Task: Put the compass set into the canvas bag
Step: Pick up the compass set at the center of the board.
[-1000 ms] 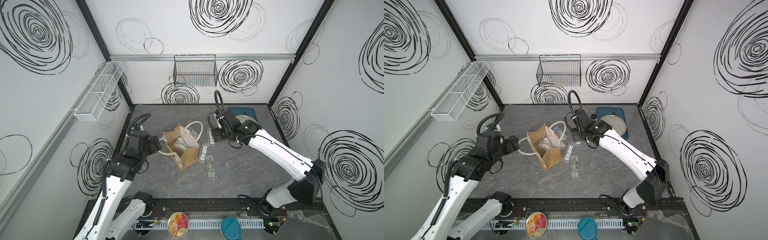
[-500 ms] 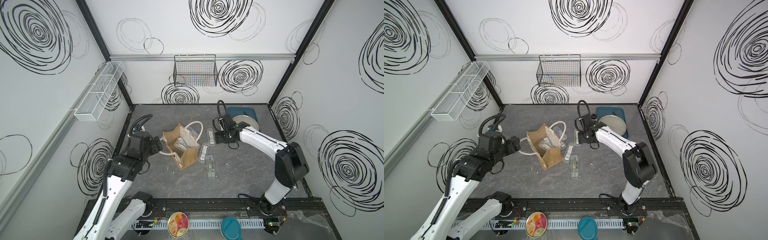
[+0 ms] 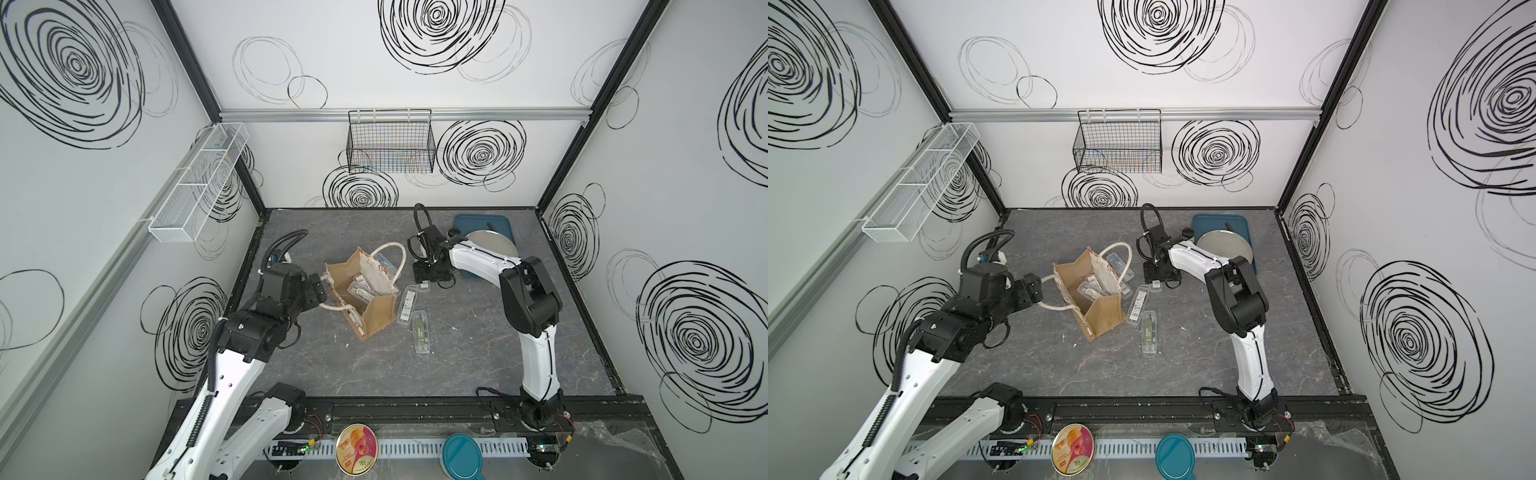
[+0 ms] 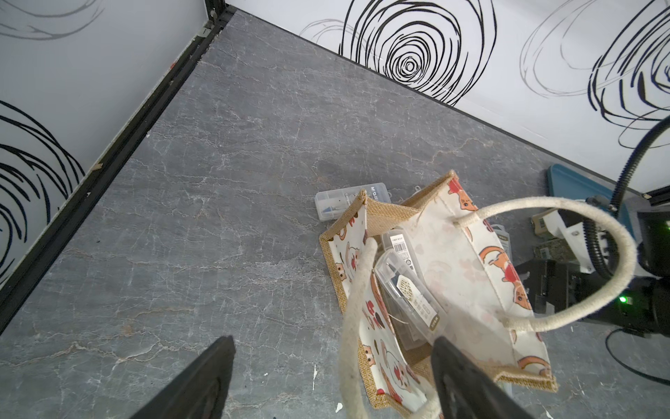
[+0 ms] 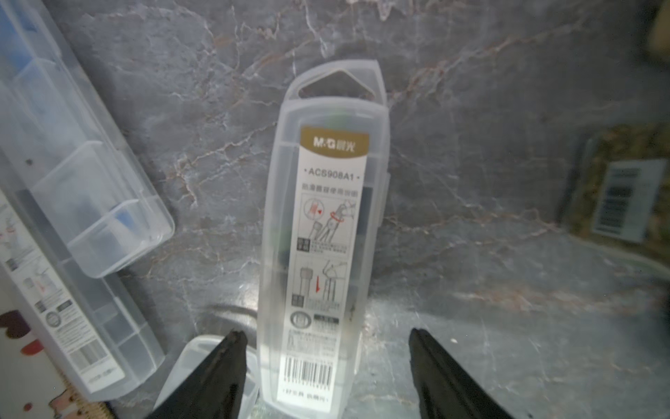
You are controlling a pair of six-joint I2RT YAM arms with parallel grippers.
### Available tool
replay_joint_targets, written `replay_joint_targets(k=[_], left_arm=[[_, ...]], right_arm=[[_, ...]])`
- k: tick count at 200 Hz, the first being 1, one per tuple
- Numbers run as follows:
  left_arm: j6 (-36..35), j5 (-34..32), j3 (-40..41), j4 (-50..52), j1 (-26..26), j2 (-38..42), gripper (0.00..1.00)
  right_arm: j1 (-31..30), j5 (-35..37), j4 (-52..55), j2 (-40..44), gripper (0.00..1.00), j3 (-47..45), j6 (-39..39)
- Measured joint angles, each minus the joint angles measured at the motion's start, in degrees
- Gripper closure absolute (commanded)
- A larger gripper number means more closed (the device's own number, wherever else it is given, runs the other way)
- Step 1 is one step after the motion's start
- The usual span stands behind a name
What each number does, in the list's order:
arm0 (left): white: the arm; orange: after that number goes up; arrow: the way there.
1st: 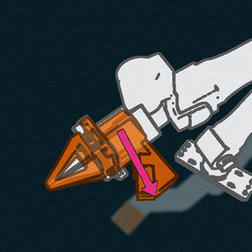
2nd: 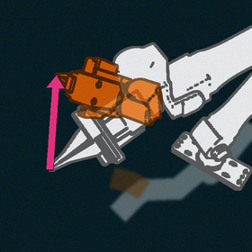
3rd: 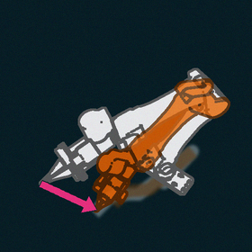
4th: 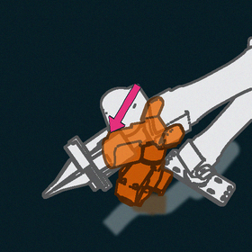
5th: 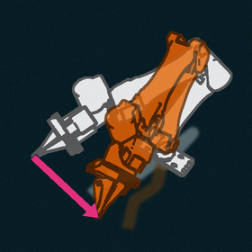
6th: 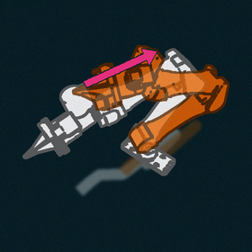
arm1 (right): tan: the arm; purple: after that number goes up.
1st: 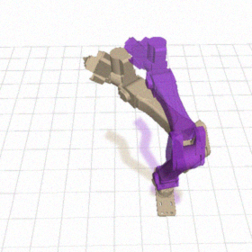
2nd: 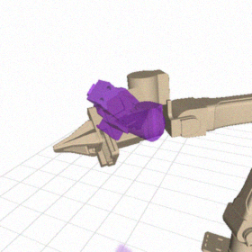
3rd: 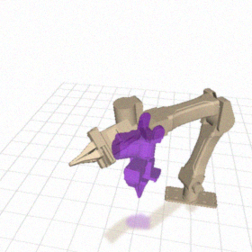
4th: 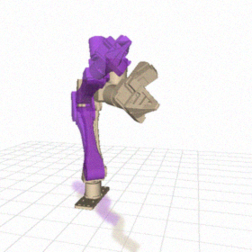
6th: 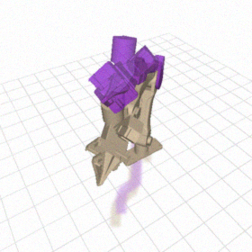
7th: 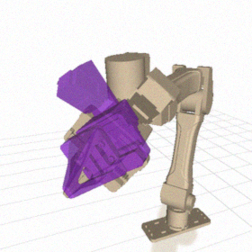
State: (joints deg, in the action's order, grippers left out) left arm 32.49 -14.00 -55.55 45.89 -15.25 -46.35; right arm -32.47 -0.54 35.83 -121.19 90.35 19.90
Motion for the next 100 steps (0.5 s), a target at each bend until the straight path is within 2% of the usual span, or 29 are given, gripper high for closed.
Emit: replay_joint_targets(k=[62,82,100], left_arm=[[0.3,-0.3,0.0,-0.1,-0.1,0.1,0.12],[0.3,-0.4,0.0,-0.1,-0.1,0.4,0.12],[0.3,-0.4,0.0,-0.2,-0.1,0.4,0.11]], right_arm=[[0.3,0.6,0.8,-5.4,0.29,6.3,-0.5],[0.4,1.0,1.3,-6.3,0.35,7.5,-0.9],[0.4,1.2,1.5,-6.6,0.45,7.9,-1.2]])
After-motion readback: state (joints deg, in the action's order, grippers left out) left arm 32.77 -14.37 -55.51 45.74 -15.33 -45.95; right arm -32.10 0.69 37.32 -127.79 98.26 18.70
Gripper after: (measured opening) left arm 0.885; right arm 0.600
